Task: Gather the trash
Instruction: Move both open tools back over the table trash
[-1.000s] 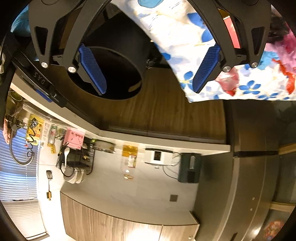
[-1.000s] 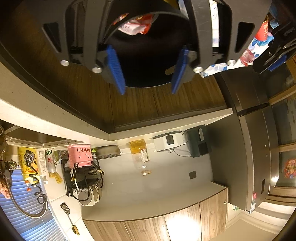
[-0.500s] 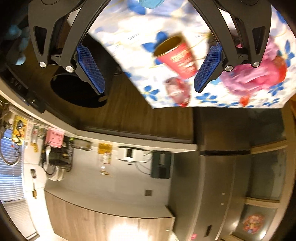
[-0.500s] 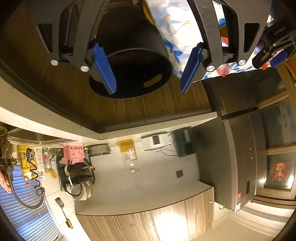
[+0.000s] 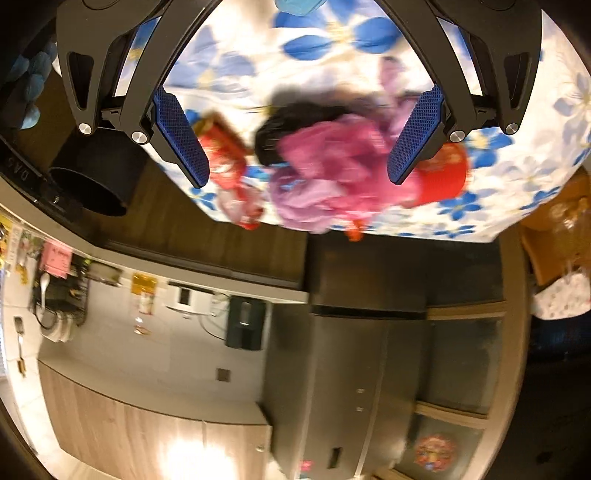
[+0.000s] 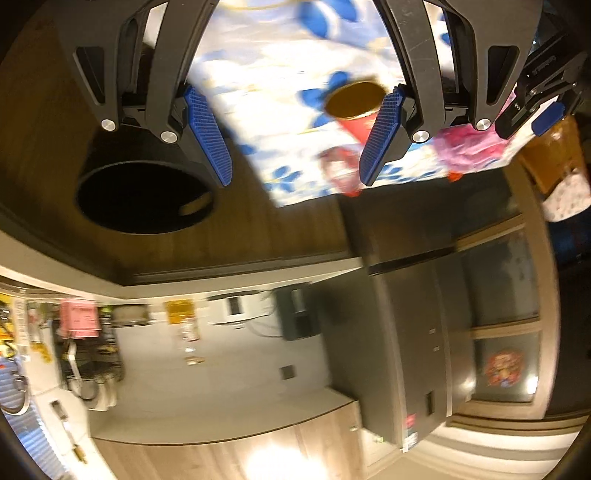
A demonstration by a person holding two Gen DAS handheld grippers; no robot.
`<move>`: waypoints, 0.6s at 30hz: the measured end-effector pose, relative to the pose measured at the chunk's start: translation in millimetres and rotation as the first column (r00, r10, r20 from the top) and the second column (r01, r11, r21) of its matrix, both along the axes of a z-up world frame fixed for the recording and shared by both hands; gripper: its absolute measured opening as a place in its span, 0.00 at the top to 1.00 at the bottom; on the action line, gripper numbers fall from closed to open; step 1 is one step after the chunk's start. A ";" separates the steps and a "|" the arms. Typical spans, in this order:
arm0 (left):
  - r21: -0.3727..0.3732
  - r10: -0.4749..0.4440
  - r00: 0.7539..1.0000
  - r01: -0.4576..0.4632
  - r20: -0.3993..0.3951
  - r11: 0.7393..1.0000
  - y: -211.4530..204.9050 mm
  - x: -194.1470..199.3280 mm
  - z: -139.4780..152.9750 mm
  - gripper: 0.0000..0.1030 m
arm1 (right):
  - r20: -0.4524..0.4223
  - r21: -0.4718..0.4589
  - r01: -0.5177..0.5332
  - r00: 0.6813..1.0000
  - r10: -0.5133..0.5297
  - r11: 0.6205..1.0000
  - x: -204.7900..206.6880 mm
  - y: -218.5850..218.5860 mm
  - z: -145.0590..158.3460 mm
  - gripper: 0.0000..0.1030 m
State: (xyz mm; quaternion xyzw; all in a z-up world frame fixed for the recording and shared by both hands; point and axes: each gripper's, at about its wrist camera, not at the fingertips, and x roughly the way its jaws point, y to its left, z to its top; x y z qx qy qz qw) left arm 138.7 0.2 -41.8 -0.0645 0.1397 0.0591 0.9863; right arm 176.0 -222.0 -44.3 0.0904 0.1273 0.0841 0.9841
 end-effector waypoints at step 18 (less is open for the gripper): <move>-0.057 0.176 0.984 -0.176 -0.021 0.983 90.8 -26.0 -7.6 0.07 | -0.094 -0.026 -0.302 0.950 0.298 0.953 63.6 147.2 -12.6 0.34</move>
